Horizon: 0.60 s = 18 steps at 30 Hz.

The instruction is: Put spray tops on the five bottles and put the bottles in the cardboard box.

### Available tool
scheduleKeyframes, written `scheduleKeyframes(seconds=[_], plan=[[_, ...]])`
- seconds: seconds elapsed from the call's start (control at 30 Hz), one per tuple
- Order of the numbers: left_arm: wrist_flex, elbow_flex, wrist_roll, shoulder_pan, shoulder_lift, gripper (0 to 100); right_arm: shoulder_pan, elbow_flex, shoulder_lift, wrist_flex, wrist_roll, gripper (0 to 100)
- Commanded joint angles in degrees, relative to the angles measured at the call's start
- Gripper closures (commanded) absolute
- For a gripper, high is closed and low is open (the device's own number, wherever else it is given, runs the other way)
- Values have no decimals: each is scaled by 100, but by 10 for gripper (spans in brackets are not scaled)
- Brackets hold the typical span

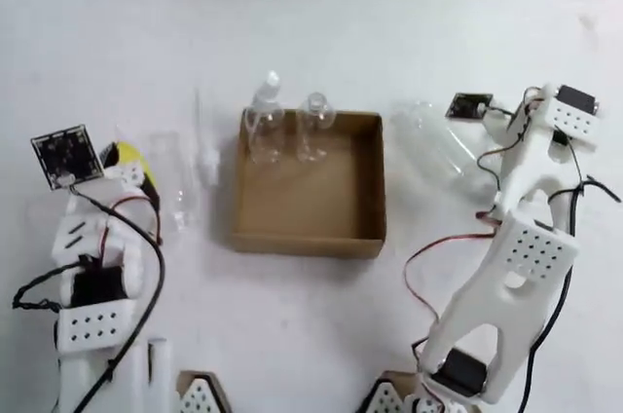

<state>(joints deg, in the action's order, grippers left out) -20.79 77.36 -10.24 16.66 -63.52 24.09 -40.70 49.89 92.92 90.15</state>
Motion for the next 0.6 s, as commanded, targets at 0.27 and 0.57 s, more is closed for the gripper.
scheduleKeyframes(seconds=[0.27,0.57], plan=[[158,-79,70,-75,-84,976,242,-88,-22,-224,527,844],[220,-79,70,-84,-92,976,242,-149,541,-505,853,931]])
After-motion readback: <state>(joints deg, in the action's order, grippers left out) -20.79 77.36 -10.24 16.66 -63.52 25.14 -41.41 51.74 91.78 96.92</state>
